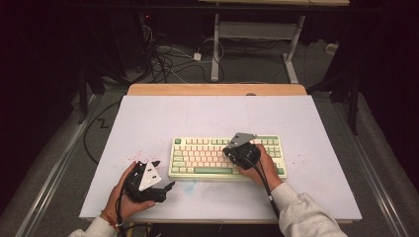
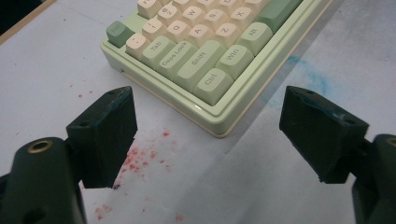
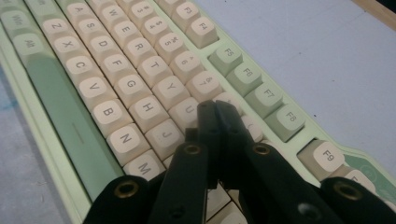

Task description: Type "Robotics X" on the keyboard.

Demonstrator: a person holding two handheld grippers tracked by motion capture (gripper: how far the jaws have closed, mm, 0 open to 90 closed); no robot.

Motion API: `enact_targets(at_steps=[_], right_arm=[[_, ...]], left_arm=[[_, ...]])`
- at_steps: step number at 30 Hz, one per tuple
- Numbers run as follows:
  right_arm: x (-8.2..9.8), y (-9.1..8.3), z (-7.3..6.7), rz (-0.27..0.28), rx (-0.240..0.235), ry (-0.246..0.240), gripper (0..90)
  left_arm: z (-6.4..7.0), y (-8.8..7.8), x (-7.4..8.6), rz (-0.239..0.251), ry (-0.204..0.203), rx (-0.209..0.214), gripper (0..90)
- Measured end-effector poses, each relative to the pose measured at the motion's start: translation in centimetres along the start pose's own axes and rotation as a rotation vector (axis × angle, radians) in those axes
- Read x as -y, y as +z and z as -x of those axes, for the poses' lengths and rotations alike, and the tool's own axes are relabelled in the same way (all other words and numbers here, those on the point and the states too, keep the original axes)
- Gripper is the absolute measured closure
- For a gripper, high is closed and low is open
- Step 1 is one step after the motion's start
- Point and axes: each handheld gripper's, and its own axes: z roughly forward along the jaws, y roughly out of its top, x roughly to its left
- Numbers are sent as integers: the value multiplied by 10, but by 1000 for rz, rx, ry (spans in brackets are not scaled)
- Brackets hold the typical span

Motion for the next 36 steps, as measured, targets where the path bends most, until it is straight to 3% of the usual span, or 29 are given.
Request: enact_targets(at_steps=[15, 21, 28, 36], right_arm=[[-4, 4, -2, -51, -2, -19, 897], [-4, -6, 1, 24, -5, 22, 867], [-4, -21, 0, 92, -1, 27, 803], [-2, -42, 3, 170, 13, 42, 605]], left_arm=[[1, 2, 1, -12, -5, 13, 180], [1, 3, 1, -16, -8, 15, 180], [3, 5, 1, -22, -6, 19, 180], [3, 5, 1, -27, 3, 20, 180]])
